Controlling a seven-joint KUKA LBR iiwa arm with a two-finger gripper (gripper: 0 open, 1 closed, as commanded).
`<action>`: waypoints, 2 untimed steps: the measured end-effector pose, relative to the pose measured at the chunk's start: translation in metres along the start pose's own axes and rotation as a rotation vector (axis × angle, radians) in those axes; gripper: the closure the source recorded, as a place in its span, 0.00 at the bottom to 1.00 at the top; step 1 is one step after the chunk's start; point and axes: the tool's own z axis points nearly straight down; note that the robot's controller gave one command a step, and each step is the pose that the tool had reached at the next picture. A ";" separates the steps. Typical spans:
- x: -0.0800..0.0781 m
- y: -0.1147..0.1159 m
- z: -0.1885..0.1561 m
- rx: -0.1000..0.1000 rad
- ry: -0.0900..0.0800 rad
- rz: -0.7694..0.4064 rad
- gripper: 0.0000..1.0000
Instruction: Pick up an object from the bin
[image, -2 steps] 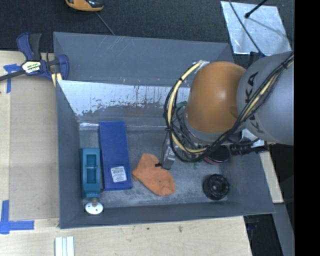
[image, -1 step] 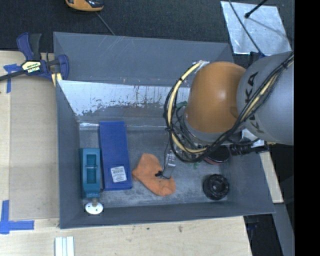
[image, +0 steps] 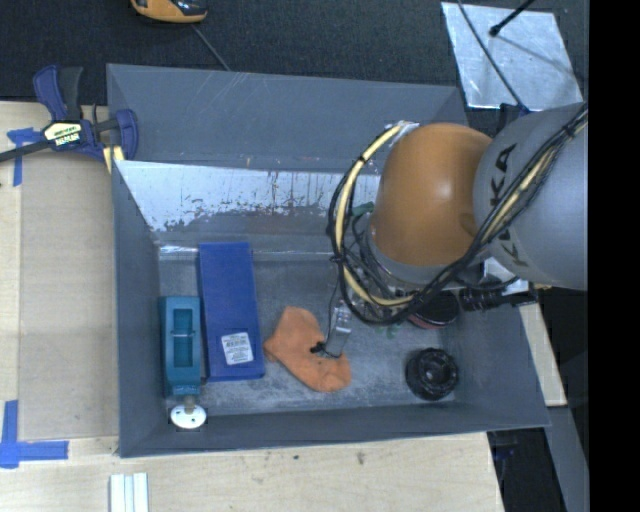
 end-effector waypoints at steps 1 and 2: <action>-0.020 0.006 0.044 -0.002 -0.004 -0.074 0.00; -0.026 0.008 0.103 -0.001 -0.003 -0.101 0.00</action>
Offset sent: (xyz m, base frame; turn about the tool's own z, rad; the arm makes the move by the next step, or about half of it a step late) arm 0.0274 0.0013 -0.1264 -0.1038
